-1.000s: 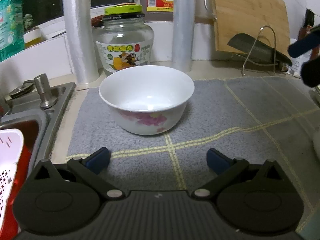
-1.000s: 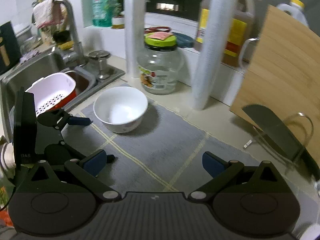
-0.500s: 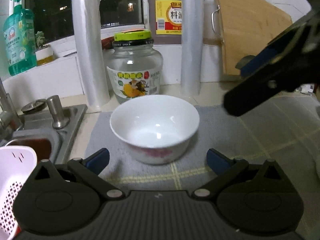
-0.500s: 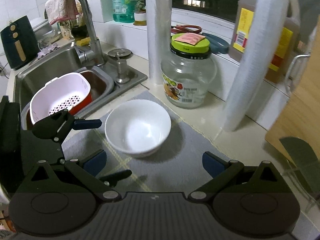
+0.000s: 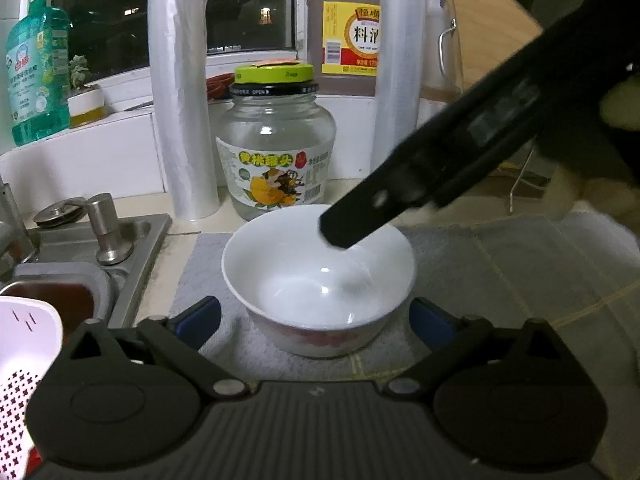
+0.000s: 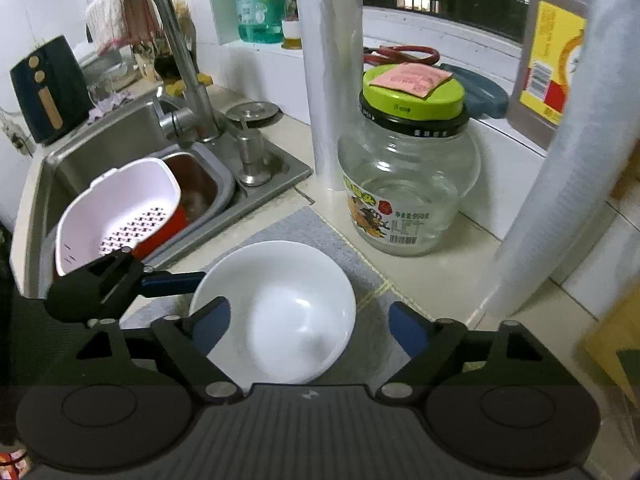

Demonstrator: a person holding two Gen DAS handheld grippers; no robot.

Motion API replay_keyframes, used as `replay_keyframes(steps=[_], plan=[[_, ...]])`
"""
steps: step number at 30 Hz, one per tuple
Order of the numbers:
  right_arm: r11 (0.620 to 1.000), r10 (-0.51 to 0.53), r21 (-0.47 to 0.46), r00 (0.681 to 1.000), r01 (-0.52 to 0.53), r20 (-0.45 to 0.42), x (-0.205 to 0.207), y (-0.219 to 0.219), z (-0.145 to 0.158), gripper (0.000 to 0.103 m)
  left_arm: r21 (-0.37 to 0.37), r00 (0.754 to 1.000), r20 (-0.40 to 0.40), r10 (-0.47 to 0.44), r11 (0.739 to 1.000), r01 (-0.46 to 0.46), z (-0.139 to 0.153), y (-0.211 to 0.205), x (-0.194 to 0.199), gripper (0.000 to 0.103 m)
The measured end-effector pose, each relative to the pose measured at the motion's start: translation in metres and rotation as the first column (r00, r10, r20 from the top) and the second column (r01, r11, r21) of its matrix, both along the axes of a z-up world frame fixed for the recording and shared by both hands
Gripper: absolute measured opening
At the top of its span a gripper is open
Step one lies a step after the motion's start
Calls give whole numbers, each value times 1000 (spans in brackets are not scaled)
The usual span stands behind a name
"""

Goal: Organize plates and bowls
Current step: 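Close the right gripper on the remaining flowered bowl's rim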

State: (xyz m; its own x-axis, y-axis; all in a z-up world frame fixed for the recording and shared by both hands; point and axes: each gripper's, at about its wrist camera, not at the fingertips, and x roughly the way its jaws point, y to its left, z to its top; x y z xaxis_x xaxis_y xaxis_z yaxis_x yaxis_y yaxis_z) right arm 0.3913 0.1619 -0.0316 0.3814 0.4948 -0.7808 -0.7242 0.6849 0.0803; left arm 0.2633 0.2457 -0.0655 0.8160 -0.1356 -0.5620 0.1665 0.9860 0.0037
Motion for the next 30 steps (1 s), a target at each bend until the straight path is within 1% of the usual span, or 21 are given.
replay_keyframes(steps=[6, 10, 13, 18, 30], plan=[[1000, 11, 0, 1000, -11, -26, 17, 10, -14, 81, 2, 1000, 6, -15, 1000, 15, 1, 1, 4, 95], [1000, 28, -2, 999, -28, -47, 24, 15, -19, 72, 0, 1000, 9, -20, 1000, 20, 1, 1, 4, 95], [999, 43, -3, 997, -43, -59, 25, 19, -21, 70, -9, 1000, 9, -27, 1000, 27, 1, 2, 5, 94], [998, 58, -8, 996, -58, -61, 23, 22, -24, 69, -11, 999, 9, -32, 999, 32, 0, 3, 6, 94], [998, 55, -5, 996, -56, -66, 25, 22, -23, 69, -17, 999, 7, -35, 999, 35, 1, 3, 7, 94]])
